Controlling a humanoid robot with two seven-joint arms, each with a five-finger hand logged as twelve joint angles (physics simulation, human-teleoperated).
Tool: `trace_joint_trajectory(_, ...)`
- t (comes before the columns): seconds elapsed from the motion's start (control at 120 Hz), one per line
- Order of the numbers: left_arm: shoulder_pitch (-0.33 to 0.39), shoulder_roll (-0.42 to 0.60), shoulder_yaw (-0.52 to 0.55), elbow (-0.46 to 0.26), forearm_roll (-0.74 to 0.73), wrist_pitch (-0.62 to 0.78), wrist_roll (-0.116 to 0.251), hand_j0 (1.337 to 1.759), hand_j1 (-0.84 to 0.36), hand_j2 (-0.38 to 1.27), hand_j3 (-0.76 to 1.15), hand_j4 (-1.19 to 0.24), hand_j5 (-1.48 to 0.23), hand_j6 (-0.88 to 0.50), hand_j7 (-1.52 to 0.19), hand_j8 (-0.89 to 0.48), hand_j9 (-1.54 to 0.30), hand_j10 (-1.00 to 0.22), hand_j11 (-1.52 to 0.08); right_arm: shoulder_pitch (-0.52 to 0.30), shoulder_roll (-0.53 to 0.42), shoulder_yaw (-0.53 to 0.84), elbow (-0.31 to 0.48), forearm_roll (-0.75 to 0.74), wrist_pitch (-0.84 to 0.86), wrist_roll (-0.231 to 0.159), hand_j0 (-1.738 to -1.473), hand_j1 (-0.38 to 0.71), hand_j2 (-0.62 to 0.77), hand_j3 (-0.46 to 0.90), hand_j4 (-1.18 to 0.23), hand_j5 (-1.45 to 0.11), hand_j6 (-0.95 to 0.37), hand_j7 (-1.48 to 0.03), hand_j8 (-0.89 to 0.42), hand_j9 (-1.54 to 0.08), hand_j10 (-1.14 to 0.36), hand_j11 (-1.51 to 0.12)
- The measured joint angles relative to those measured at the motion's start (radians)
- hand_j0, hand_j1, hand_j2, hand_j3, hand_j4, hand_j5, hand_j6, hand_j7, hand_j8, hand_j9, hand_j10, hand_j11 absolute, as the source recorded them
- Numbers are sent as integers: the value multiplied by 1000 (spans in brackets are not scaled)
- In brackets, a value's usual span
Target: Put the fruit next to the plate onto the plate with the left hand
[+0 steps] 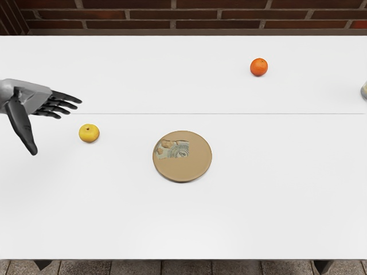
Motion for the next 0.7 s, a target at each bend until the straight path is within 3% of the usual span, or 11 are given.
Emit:
trace_joint_trajectory(0.6,-2,0,-7,43,21,0,1,1658,339,2,0,-9,-12,-10,-12,-9,-12,-9,-12,0,0,1,0,0,0,-3,-1658,-338,-2,0,-10,-13,-10,-13,-10,-13,-10,-13)
trace_joint_trajectory(0.7,-6,-96,-22,41,16,0,4,1658,340,2,0,-9,-11,-9,-11,-8,-11,-8,-11,0,0,1,0,0,0,-3,-1658,-337,-2,0,-10,-13,-10,-13,-10,-13,-10,-13)
